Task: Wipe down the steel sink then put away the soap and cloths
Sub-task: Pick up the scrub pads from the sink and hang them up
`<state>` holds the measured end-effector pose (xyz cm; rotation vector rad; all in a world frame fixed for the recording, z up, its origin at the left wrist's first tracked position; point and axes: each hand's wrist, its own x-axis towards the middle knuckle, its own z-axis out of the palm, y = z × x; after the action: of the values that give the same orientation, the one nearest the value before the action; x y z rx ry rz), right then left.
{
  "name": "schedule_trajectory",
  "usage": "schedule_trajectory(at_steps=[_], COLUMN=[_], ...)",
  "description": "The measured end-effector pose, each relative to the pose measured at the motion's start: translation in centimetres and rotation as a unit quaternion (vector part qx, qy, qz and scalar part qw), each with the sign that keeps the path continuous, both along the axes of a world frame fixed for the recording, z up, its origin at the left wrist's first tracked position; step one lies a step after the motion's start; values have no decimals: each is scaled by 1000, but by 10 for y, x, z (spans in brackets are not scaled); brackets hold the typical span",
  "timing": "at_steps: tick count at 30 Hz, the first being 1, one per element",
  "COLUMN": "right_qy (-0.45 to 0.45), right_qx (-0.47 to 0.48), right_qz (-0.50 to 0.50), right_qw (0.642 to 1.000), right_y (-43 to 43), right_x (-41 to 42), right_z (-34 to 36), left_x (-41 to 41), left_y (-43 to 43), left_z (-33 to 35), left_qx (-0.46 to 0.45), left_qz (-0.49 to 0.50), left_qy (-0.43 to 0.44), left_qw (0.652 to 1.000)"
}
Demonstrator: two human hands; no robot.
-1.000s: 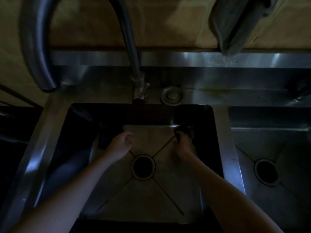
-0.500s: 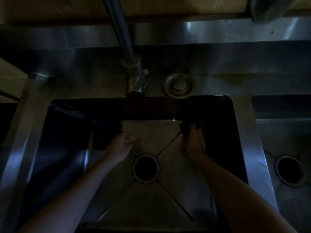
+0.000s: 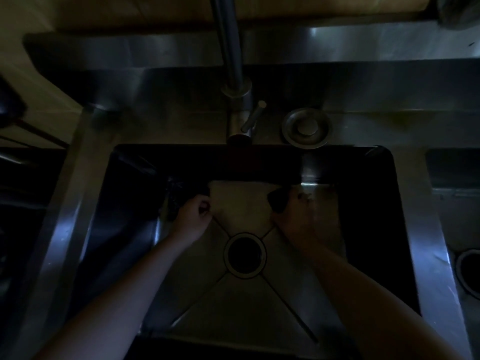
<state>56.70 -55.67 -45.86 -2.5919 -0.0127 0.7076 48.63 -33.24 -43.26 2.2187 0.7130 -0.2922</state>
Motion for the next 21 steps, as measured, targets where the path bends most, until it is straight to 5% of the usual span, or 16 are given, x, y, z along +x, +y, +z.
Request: schedule_trajectory(at_steps=[15,21], right_qy=[-28,-46], right_qx=[46,69], right_qz=[10,-18], right_qw=[999,996], right_y=[65,71], right_x=[-17,-22], right_z=[-21,-37], left_x=[10,19], left_y=[44,49], left_z=[-31,-45], left_qx=[196,177], left_qz=[-49,71], left_qy=[66,131], left_qw=[977,973])
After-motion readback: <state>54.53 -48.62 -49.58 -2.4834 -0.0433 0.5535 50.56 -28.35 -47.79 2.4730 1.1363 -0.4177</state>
